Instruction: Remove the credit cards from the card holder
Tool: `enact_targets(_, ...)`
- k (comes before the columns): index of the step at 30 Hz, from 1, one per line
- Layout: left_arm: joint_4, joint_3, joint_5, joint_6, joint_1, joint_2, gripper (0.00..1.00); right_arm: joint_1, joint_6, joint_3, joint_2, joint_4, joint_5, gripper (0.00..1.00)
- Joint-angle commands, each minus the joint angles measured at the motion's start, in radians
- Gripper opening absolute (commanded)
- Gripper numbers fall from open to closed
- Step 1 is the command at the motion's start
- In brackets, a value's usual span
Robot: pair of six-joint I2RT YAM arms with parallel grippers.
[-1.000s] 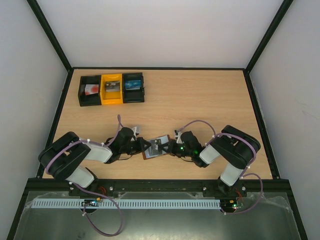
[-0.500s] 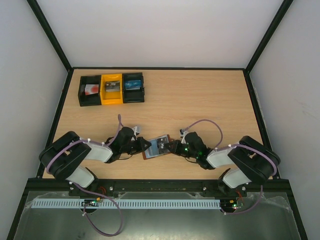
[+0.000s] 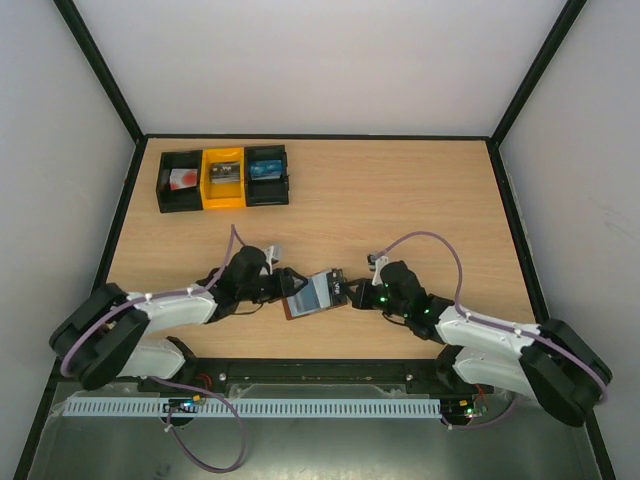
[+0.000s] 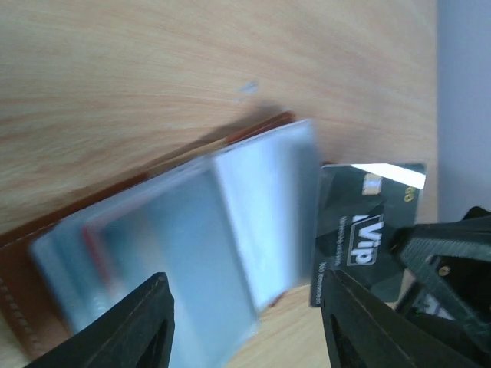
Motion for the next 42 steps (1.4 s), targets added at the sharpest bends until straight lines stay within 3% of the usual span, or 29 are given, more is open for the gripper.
enact_targets(1, -0.156, 0.099, 0.028, 0.102, -0.003, -0.119, 0.59, -0.003, -0.135, 0.066, -0.116, -0.2, -0.058, 0.02)
enact_targets(6, -0.333, 0.199, 0.067, 0.238, -0.001, -0.247, 0.67, -0.003, -0.221, 0.124, -0.223, -0.314, -0.164, 0.02)
enact_targets(13, -0.51, 0.288, 0.223, 0.401, 0.003, -0.376, 0.66, -0.003, -0.242, 0.169, -0.314, -0.333, -0.377, 0.02)
enact_targets(16, -0.533, 0.294, 0.291, 0.433, 0.003, -0.406, 0.61, -0.004, -0.214, 0.166, -0.334, -0.278, -0.477, 0.02)
enact_targets(24, -0.549, 0.29, 0.369, 0.462, 0.003, -0.419, 0.48, -0.004, -0.157, 0.159, -0.372, -0.19, -0.573, 0.02)
enact_targets(38, -0.467, 0.251, 0.482, 0.453, 0.003, -0.409, 0.32, -0.004, -0.114, 0.135, -0.373, -0.133, -0.581, 0.02)
enact_targets(42, -0.454, 0.247, 0.5, 0.451, 0.003, -0.406, 0.17, -0.004, -0.112, 0.134, -0.368, -0.127, -0.582, 0.02)
